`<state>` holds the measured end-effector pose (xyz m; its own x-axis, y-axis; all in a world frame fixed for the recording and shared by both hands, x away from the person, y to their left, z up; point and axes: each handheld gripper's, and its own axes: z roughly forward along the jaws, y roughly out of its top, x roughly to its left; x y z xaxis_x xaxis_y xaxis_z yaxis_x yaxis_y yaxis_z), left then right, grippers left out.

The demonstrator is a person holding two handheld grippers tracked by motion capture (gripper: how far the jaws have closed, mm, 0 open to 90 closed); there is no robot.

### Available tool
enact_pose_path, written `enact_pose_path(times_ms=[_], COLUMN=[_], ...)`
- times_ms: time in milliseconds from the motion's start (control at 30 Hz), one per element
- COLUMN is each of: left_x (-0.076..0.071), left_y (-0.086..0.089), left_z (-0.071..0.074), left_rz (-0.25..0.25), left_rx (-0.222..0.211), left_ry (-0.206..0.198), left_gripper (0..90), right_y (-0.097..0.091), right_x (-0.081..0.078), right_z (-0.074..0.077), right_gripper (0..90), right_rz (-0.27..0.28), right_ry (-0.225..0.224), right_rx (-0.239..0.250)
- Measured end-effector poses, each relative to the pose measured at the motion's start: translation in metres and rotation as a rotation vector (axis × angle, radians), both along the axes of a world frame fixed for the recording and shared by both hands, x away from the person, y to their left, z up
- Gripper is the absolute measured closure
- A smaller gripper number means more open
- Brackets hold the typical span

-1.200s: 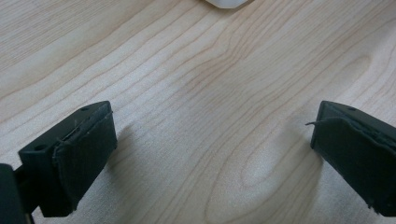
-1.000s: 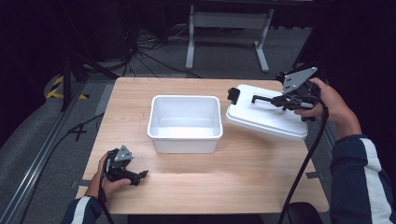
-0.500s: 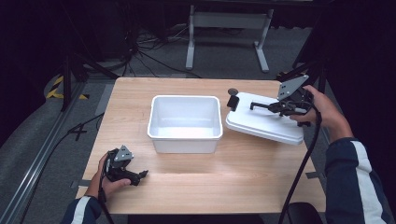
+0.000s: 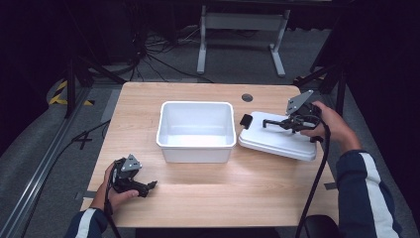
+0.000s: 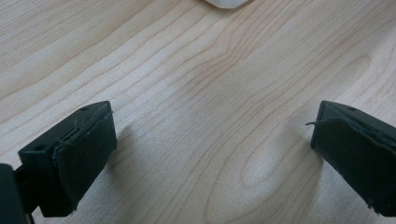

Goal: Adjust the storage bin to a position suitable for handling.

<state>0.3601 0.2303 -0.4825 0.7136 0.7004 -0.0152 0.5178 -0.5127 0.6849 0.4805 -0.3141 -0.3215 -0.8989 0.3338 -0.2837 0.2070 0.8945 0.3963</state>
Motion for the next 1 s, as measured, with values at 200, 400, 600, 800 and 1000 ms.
enact_pose_path(times_ms=[200,400,600,800,1000], left_x=[0.000,0.000,0.000,0.000,0.000], left_y=[0.000,0.000,0.000,0.000,0.000], left_z=[0.000,0.000,0.000,0.000,0.000], left_rz=[0.000,0.000,0.002,0.002,0.000], left_rx=[0.001,0.001,0.000,-0.002,0.001], left_ry=[0.001,0.000,-0.002,-0.004,0.000], left_gripper=[0.7,0.7,0.7,0.7,0.7], right_y=[-0.001,-0.002,-0.003,-0.001,-0.001], right_x=[0.003,0.006,0.009,0.011,0.013], right_z=[-0.010,-0.018,-0.026,-0.032,-0.037], right_gripper=[84.1,84.0,84.0,83.8,83.8], right_rz=[-0.011,-0.022,-0.038,-0.040,-0.049], right_ry=[0.010,0.022,0.026,0.034,0.046], right_rx=[-0.003,0.006,0.014,0.028,0.021])
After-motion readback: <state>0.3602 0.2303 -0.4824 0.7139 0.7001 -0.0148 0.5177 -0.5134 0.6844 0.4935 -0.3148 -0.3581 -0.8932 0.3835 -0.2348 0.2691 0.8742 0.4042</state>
